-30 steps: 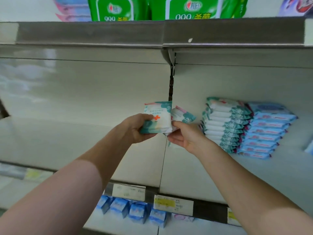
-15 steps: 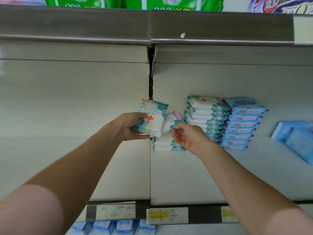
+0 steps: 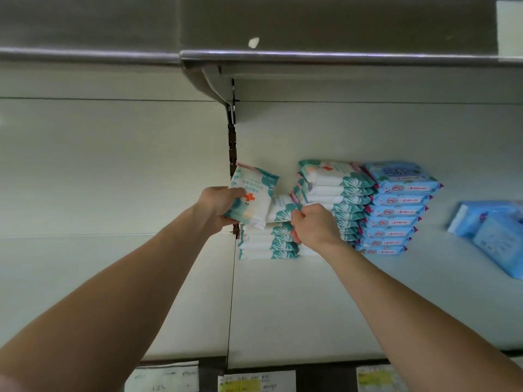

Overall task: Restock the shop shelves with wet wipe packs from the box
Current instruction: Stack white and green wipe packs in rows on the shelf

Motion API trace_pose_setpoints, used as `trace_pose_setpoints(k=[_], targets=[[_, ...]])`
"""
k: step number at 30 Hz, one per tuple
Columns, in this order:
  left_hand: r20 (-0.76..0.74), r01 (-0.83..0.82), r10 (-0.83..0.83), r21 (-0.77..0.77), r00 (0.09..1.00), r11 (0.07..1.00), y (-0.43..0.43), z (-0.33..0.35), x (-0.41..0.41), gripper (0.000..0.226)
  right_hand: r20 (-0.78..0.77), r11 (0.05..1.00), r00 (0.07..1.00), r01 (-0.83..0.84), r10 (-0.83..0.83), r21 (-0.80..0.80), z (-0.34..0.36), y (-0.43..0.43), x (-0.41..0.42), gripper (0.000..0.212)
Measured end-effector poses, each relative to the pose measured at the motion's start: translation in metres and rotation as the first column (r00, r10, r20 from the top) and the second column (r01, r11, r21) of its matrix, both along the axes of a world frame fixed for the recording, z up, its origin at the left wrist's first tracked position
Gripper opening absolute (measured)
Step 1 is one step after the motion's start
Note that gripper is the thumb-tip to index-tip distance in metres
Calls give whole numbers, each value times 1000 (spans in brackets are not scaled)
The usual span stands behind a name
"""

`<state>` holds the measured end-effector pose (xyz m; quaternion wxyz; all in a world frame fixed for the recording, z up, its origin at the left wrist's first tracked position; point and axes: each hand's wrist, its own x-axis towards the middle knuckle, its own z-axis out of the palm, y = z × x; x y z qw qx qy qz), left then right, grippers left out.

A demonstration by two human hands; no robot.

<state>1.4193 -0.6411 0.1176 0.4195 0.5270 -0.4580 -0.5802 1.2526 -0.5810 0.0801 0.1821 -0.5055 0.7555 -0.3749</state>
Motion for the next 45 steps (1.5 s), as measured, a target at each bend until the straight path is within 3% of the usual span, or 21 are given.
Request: trace_pose_setpoints(k=[3, 8, 12, 15, 17, 19, 20, 21, 22, 24, 26, 28, 31, 33, 35, 40, 43, 45], targets=[[11, -16, 15, 11, 1000, 1000, -4, -5, -5, 7, -278, 1000, 961, -7, 5, -8, -3, 2, -2, 38], [42, -21, 20, 38, 999, 999, -7, -11, -8, 3, -534, 1000, 846, -5, 11, 12, -7, 3, -1, 35], [109, 5, -9, 34, 994, 999, -8, -13, -9, 4, -626, 998, 778, -29, 53, 48, -8, 4, 2, 32], [115, -16, 17, -17, 993, 1000, -10, -8, -4, 6, -600, 999, 799, -31, 39, 23, -1, 7, 1, 40], [51, 24, -23, -20, 998, 1000, -12, -1, 4, 6, -458, 998, 889, -45, 24, -35, 10, 8, 3, 48], [-26, 125, -124, 30, 992, 992, -13, 6, 14, 20, -40, 991, 996, -85, 81, -105, 21, 5, 9, 51], [-27, 183, -182, 55, 983, 982, -13, 10, 17, 24, 233, 986, 965, -93, 123, -135, 27, 4, 13, 46], [-7, 234, -235, 80, 972, 969, -11, 14, 19, 23, 456, 984, 877, -88, 150, -156, 33, 3, 17, 38], [8, 274, -277, 105, 961, 956, -9, 16, 20, 20, 576, 982, 800, -85, 169, -171, 38, 3, 19, 30], [-42, 313, -310, 144, 950, 939, -6, 20, 21, 13, 623, 980, 764, -58, 167, -191, 41, 2, 21, 21], [-164, 300, -276, 145, 947, 943, -8, 20, 24, 8, 652, 978, 746, 1, 137, -207, 39, 1, 21, 24], [-189, 303, -275, 141, 943, 943, -10, 16, 25, 8, 673, 982, 731, 24, 111, -188, 36, -1, 20, 26], [-55, 266, -260, 165, 964, 950, -11, 8, 18, 11, 532, 994, 842, -36, 87, -106, 29, 0, 17, 26], [38, 212, -219, 147, 975, 966, -12, 6, 10, 15, 294, 996, 953, -56, 73, -66, 22, 1, 12, 26], [157, 158, -175, 115, 972, 981, -16, 2, 1, 23, 0, 998, 999, -54, 54, -41, 15, 0, 7, 28], [330, 77, -87, 42, 940, 996, -20, -6, -14, 24, -474, 997, 880, -27, -8, -66, 9, 1, 2, 28], [376, 30, -23, -11, 926, 999, -23, -7, -18, 10, -658, 998, 753, -53, 19, -32, 11, 5, 4, 19], [387, 15, -3, -28, 922, 999, -23, -7, -19, 15, -728, 999, 685, -46, 28, -5, 11, 4, 4, 20]])
